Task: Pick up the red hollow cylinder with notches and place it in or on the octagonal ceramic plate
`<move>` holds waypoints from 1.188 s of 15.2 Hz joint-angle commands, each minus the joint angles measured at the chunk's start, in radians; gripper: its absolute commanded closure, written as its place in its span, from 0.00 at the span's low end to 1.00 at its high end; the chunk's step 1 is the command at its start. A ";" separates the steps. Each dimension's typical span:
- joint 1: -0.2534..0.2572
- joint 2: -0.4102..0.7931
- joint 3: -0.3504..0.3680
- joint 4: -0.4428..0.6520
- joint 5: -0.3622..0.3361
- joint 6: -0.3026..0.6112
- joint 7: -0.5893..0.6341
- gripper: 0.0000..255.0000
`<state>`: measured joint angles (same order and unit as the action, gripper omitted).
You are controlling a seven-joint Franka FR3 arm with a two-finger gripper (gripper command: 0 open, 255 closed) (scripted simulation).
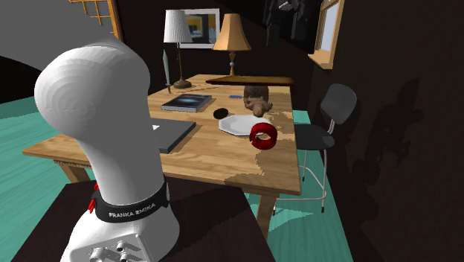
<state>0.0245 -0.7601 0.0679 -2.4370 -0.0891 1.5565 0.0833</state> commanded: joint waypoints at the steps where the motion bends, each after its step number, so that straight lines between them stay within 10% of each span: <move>1: 0.000 0.000 0.000 0.000 0.000 0.000 0.000 0.00; 18: 0.061 0.228 0.283 -0.244 0.279 0.588 0.490 0.00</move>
<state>0.0856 -0.5640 0.3316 -2.6791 0.1788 2.0985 0.5433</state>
